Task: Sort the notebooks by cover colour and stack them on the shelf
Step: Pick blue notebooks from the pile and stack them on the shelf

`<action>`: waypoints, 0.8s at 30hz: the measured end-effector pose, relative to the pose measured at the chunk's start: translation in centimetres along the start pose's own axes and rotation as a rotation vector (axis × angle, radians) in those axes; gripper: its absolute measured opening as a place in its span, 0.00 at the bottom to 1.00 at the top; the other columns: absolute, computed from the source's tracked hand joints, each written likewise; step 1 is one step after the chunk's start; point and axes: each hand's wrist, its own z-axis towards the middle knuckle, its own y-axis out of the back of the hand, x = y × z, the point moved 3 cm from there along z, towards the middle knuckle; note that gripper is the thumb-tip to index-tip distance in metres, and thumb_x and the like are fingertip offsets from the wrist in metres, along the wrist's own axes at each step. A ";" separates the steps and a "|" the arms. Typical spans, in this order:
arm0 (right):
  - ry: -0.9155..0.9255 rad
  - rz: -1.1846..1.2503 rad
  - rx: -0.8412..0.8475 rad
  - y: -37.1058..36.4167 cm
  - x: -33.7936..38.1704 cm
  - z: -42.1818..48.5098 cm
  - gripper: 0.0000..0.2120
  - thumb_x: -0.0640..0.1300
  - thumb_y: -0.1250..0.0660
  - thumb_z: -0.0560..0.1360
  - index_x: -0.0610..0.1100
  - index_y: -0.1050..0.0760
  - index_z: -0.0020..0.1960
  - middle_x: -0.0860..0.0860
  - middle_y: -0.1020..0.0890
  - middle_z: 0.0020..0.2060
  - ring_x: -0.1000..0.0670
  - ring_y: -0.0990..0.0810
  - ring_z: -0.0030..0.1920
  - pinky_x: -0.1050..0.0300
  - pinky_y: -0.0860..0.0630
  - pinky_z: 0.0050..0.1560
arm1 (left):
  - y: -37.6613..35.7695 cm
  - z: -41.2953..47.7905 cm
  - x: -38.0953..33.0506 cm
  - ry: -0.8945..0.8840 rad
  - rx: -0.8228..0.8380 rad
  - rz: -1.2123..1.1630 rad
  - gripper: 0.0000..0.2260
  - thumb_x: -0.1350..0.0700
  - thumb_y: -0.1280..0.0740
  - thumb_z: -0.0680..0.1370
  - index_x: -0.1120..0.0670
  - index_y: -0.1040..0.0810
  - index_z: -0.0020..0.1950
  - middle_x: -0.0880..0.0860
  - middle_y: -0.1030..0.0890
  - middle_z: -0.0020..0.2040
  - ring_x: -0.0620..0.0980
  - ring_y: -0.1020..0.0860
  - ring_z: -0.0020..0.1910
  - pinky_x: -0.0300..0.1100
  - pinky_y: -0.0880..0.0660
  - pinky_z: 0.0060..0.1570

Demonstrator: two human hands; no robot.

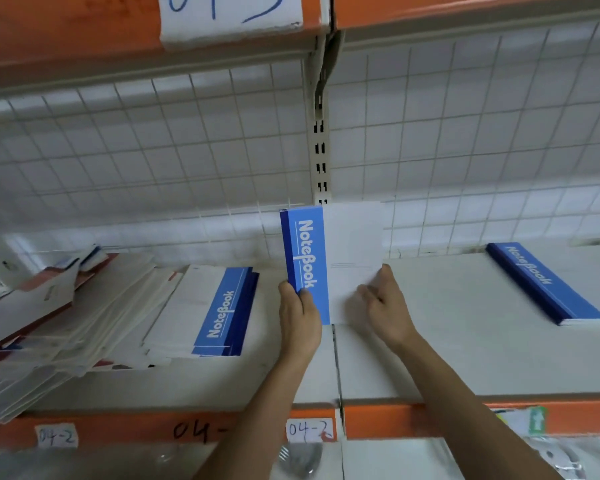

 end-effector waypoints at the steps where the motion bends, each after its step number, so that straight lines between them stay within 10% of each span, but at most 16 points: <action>1: 0.011 0.002 -0.025 0.9 0.1 0.0 0.10 0.30 0.42 0.76 0.38 0.32 0.56 0.59 0.29 0.41 0.61 0.29 0.42 0.71 0.35 0.41 | -0.6 -0.2 -0.6 -0.011 0.025 -0.006 0.13 0.62 0.47 0.82 0.50 0.43 0.39 0.52 0.31 0.37 0.49 0.36 0.31 0.35 0.37 0.26; 8: 0.103 0.041 -0.125 9.6 0.7 0.6 0.24 0.32 0.47 0.69 0.54 0.29 0.56 0.56 0.22 0.52 0.60 0.26 0.53 0.69 0.32 0.55 | -7.6 -2.1 -3.9 -0.059 0.093 0.052 0.08 0.64 0.47 0.79 0.52 0.38 0.43 0.58 0.27 0.46 0.55 0.30 0.40 0.45 0.32 0.40; 14: -0.156 -0.029 -0.298 19.7 -2.7 2.0 0.19 0.34 0.43 0.75 0.44 0.33 0.65 0.49 0.24 0.48 0.50 0.27 0.45 0.59 0.33 0.44 | -17.0 -4.4 -6.2 -0.014 0.218 0.082 0.18 0.66 0.45 0.74 0.55 0.30 0.63 0.56 0.25 0.56 0.57 0.25 0.52 0.49 0.24 0.49; 18: -0.263 -0.149 -0.222 26.6 -5.0 3.8 0.18 0.34 0.42 0.74 0.43 0.31 0.63 0.49 0.25 0.48 0.47 0.28 0.48 0.55 0.29 0.45 | -22.0 -6.1 -7.8 0.091 0.307 0.077 0.17 0.65 0.42 0.72 0.50 0.27 0.57 0.46 0.21 0.47 0.46 0.22 0.42 0.39 0.25 0.35; 24: -0.371 -0.269 -0.148 32.7 -8.3 5.7 0.10 0.35 0.39 0.72 0.37 0.24 0.52 0.44 0.22 0.45 0.44 0.25 0.45 0.58 0.29 0.38 | -27.5 -6.5 -9.5 0.199 0.405 0.084 0.09 0.61 0.38 0.66 0.49 0.22 0.40 0.51 0.17 0.46 0.55 0.19 0.50 0.55 0.22 0.53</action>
